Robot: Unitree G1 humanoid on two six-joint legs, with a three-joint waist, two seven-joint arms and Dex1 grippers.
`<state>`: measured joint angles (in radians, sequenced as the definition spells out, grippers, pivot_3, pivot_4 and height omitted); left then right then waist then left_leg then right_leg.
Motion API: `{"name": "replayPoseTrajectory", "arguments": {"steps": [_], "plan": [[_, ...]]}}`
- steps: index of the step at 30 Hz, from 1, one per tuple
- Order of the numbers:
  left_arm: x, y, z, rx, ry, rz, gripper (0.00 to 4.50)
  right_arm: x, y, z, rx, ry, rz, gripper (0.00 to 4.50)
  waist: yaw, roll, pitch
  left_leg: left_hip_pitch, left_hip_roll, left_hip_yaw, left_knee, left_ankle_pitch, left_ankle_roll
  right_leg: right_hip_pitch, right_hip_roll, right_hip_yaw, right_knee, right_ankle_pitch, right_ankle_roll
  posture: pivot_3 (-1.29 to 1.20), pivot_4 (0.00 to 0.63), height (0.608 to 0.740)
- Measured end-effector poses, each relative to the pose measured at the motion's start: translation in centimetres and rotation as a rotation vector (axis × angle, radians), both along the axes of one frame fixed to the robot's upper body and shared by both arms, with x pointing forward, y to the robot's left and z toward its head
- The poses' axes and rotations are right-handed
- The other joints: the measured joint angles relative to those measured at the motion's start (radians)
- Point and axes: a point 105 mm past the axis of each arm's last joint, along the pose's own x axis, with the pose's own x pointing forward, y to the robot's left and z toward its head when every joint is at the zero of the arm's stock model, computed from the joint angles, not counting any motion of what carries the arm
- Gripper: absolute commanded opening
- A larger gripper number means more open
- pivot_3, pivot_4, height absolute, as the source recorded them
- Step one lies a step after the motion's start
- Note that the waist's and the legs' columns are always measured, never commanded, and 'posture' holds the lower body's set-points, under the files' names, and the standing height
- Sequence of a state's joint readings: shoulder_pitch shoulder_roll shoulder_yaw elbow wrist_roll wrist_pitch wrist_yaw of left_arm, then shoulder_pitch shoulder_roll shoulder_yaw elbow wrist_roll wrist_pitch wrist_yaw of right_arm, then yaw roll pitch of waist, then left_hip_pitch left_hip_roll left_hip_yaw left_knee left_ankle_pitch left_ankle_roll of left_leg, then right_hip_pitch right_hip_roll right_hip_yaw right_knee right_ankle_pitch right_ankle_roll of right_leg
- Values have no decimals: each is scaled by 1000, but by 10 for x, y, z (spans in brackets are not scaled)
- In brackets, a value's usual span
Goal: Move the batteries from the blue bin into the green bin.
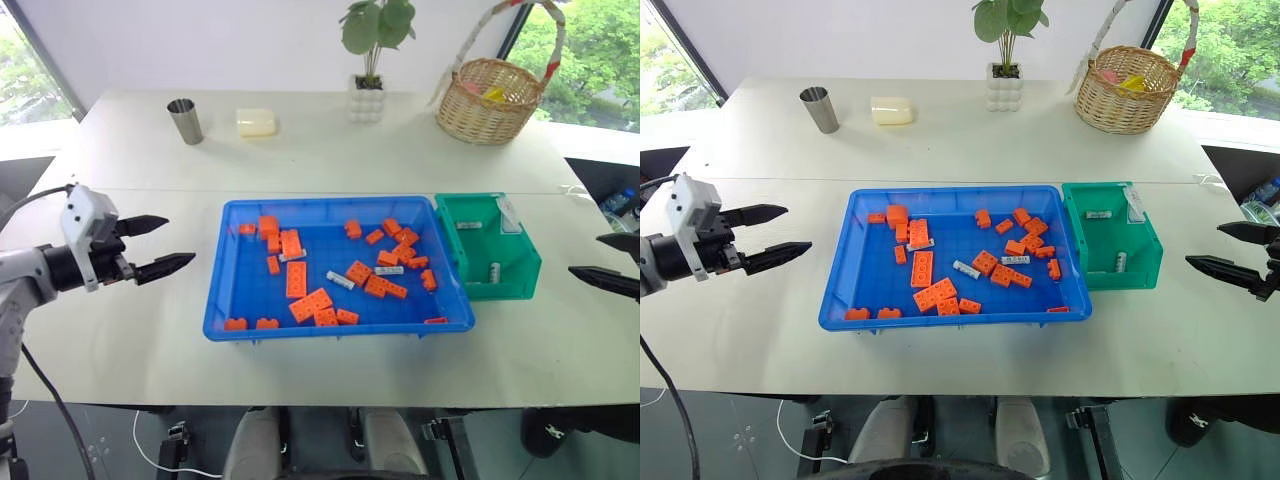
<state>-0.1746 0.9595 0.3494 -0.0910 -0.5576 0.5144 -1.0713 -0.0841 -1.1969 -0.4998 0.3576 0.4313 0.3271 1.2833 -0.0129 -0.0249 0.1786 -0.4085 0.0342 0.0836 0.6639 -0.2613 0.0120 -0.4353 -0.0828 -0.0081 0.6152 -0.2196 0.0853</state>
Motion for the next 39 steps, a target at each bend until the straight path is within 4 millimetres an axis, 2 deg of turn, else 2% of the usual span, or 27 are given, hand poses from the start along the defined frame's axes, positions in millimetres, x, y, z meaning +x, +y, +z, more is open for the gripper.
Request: {"name": "replayPoseTrajectory", "arguments": {"steps": [20, 26, 29, 31, 33, 34, 36, 39], "plan": [[-6, 0, 3, 22, 2, -12, 4500, 3, 0, 1, -12, -9, 5, 4411, 0, 0, 0, 0, 0, 0, 0, 0, 0, 0, 0, 0, 0, 0, 0, 0, 150, 736], [-7, -2, 6, 10, 2, -19, 4500, 22, 12, 14, 3, -64, 30, 4411, -5, 1, 1, 0, 0, 1, 0, 0, 0, 0, 0, 0, 1, 0, 0, 0, 150, 736], [-15, -15, 10, 7, -4, -70, 4500, 37, 36, 30, 60, -99, 103, 4411, -7, 2, 1, 0, 0, 1, 0, 0, 0, -1, 1, 1, 1, 0, 0, 0, 150, 736], [-21, -26, 13, -1, 1, -119, 4500, 46, 61, 43, 70, -125, 192, 4411, -7, 3, 2, -1, 0, 1, 0, 0, 0, -1, 1, 1, 2, 0, 0, 0, 150, 736], [-29, -36, 13, -5, 11, -169, 4500, 61, 98, 58, 62, -187, 307, 4411, -7, 3, 2, 0, 0, 1, 0, 0, 0, -2, 1, 1, 2, 0, 0, 0, 150, 736], [-30, -39, 14, -5, 11, -181, 4500, 62, 105, 59, 56, -195, 331, 4411, -6, 3, 2, -1, 0, 0, 0, 0, 0, -2, 1, 1, 2, 0, 0, 0, 150, 736], [-34, -46, 15, 1, 24, -221, 4500, 76, 141, 60, 10, -241, 415, 4411, -5, 3, 2, -2, 0, 1, 0, 0, 0, -3, 2, 1, 2, 0, 0, 0, 150, 736], [-36, -55, 18, -5, 24, -264, 4500, 87, 182, 49, -53, -278, 506, 4411, 2, 3, 2, -2, -1, 1, 0, 0, 0, -3, 1, 0, 3, 0, 0, 0, 150, 736]]}}
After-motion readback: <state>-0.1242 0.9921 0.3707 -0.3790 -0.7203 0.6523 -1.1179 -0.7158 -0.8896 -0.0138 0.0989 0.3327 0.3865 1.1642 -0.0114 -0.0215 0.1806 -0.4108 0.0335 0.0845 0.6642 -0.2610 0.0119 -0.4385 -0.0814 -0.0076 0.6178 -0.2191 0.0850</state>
